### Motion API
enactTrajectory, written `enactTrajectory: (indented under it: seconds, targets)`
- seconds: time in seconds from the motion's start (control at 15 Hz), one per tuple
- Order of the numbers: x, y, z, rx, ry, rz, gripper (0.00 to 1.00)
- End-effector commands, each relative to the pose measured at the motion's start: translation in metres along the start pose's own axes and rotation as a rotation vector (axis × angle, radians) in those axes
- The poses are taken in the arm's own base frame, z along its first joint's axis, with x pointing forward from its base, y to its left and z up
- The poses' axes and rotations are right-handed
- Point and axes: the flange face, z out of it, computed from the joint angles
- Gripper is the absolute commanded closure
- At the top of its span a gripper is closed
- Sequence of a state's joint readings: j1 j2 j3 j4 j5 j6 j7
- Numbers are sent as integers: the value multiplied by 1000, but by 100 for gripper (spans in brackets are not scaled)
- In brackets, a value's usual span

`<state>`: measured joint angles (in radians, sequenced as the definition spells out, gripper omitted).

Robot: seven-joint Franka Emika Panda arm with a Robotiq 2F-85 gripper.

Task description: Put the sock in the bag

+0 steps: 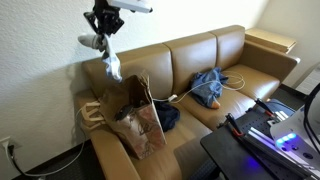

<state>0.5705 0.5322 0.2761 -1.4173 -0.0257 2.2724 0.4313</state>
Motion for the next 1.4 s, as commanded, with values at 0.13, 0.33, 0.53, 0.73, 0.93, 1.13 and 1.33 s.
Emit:
enactTrajectory:
  seconds: [0.13, 0.33, 0.53, 0.73, 0.93, 1.13, 1.33]
  targets:
    - [-6, 32, 110, -9, -255, 70, 97]
    - [-11, 68, 149, -61, -373, 162, 97]
    - [-18, 97, 181, -109, -469, 223, 97]
    - [-32, 113, 193, -185, -596, 257, 58]
    - [-30, 113, 184, -195, -651, 251, 35]
    - [-14, 108, 157, -174, -603, 247, 15]
    - [15, 117, 117, -102, -477, 330, 0]
